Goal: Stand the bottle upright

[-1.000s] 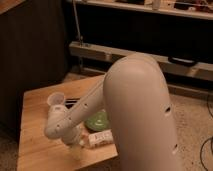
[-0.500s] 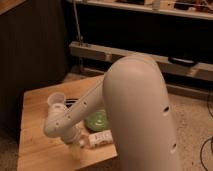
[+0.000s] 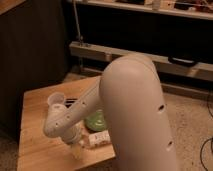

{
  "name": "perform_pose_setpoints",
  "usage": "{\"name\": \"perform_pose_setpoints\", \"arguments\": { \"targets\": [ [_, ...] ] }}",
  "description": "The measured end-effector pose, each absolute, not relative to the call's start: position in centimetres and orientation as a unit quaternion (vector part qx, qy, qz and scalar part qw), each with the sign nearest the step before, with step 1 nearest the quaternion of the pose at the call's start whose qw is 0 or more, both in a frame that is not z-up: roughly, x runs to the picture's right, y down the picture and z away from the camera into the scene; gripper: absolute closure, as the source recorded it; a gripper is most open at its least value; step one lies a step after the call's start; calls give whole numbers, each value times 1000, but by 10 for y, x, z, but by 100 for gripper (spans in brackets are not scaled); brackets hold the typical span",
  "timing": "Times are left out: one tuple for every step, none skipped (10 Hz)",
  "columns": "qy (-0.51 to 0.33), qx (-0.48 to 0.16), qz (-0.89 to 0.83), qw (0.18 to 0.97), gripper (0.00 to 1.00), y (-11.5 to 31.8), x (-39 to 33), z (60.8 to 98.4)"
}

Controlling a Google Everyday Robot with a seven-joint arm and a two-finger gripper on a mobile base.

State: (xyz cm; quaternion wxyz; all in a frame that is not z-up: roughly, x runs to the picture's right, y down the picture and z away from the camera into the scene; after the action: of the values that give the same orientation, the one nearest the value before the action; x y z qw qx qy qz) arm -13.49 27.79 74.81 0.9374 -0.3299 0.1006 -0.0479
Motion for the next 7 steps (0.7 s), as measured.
{"name": "perform_pose_setpoints", "arguments": {
  "targets": [
    [97,-327,-47,939,20,280,-133,749],
    [94,-324,-46,940,20,282,-132,749],
    [90,-323,-46,941,20,284,-131,750],
    [88,-323,-47,941,20,287,-132,752],
    [87,-324,-47,941,20,288,-132,753],
    [87,-326,-47,940,21,290,-132,755],
    [86,-328,-49,939,29,292,-132,757]
  ]
}}
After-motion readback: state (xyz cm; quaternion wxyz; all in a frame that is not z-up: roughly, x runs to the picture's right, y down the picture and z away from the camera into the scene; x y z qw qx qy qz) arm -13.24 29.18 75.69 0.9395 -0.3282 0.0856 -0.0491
